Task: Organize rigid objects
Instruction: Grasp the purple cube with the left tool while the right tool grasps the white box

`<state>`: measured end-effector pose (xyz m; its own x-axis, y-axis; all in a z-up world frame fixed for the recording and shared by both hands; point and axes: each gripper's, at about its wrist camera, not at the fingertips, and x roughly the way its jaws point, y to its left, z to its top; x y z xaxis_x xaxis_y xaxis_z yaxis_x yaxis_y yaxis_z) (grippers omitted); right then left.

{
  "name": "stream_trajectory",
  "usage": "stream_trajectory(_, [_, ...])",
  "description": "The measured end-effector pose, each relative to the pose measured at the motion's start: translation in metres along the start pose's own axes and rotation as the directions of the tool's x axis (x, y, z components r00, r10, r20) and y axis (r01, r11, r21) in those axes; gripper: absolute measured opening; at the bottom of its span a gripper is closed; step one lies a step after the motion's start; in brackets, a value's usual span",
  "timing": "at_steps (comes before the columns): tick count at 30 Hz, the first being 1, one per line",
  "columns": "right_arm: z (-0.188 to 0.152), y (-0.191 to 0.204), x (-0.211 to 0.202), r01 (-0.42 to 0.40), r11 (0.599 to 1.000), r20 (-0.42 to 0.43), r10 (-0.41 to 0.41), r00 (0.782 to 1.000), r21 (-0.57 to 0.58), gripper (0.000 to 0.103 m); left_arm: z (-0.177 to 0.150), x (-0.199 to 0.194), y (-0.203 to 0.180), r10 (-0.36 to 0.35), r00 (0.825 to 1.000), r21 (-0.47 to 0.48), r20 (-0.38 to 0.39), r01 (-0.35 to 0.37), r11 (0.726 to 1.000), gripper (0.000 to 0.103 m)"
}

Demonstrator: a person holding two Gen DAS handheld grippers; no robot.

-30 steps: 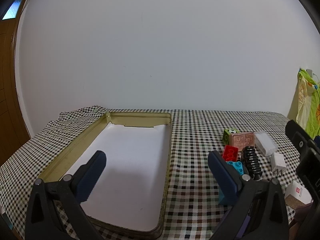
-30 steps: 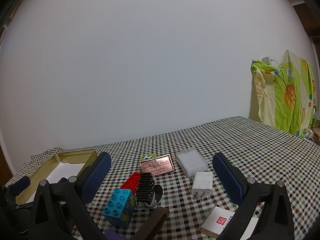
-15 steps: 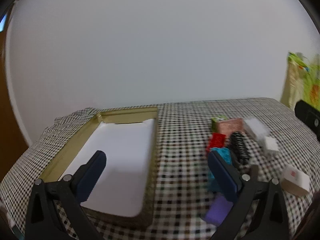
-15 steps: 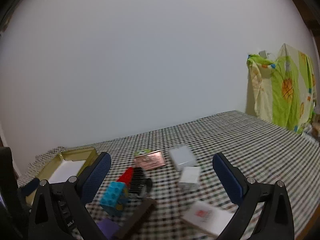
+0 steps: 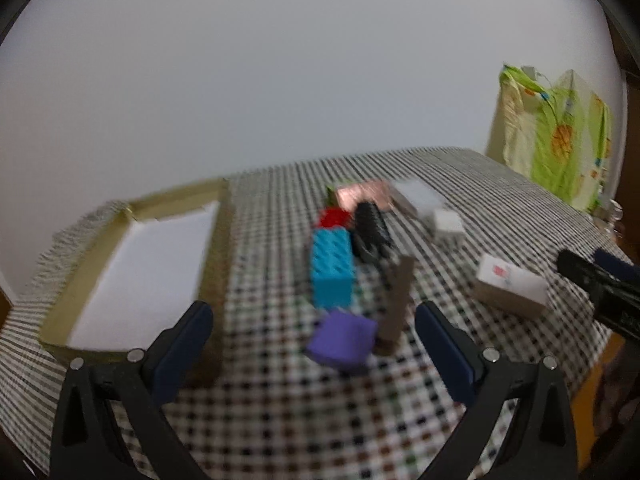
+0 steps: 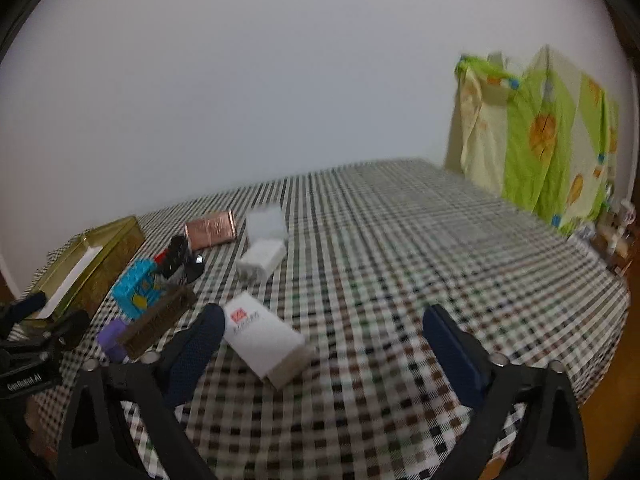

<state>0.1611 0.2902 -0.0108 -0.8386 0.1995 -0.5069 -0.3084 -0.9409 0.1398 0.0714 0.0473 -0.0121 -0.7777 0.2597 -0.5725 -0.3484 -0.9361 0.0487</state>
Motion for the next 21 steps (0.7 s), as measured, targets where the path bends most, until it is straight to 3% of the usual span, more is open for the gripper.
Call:
stream_trajectory(2, [0.003,0.000,0.007,-0.026,1.000,-0.038,0.026,0.999,-0.004,0.074,-0.001,0.003,-0.001,-0.028,0.999,-0.015,-0.037,0.027,1.000,0.094])
stream_trajectory(3, [0.005,0.004,0.010,-0.032,0.999,-0.053,0.031,0.998,-0.020,0.073,-0.001,0.006,-0.002,-0.047,0.997,-0.027,-0.060,0.046,0.999,0.092])
stream_trajectory(8, [0.007,0.033,0.028,-0.117,0.981,-0.152,0.093,0.984,-0.154,0.073,-0.001,0.006,-0.010,-0.107,0.990,-0.046,-0.091,0.103,0.994,0.087])
stream_trajectory(12, [0.007,0.047,0.041,-0.084,0.967,-0.188,0.038,0.981,-0.241,0.073,-0.002,0.008,-0.017,-0.116,0.988,-0.018,-0.102,0.115,0.993,0.087])
stream_trajectory(18, [0.003,0.039,0.061,-0.105,0.969,-0.293,0.035,0.955,-0.226,0.072,-0.001,0.017,-0.021,-0.151,0.979,-0.021,-0.138,0.149,0.989,0.087])
stream_trajectory(19, [0.000,0.037,0.062,-0.108,0.968,-0.302,0.035,0.953,-0.228,0.070,0.000,0.018,-0.019,-0.152,0.979,-0.020,-0.138,0.151,0.988,0.087])
stream_trajectory(21, [-0.003,0.035,0.058,-0.110,0.966,-0.286,0.040,0.957,-0.232,0.054,0.002,0.018,-0.012,-0.160,0.977,-0.027,-0.139,0.158,0.987,0.087])
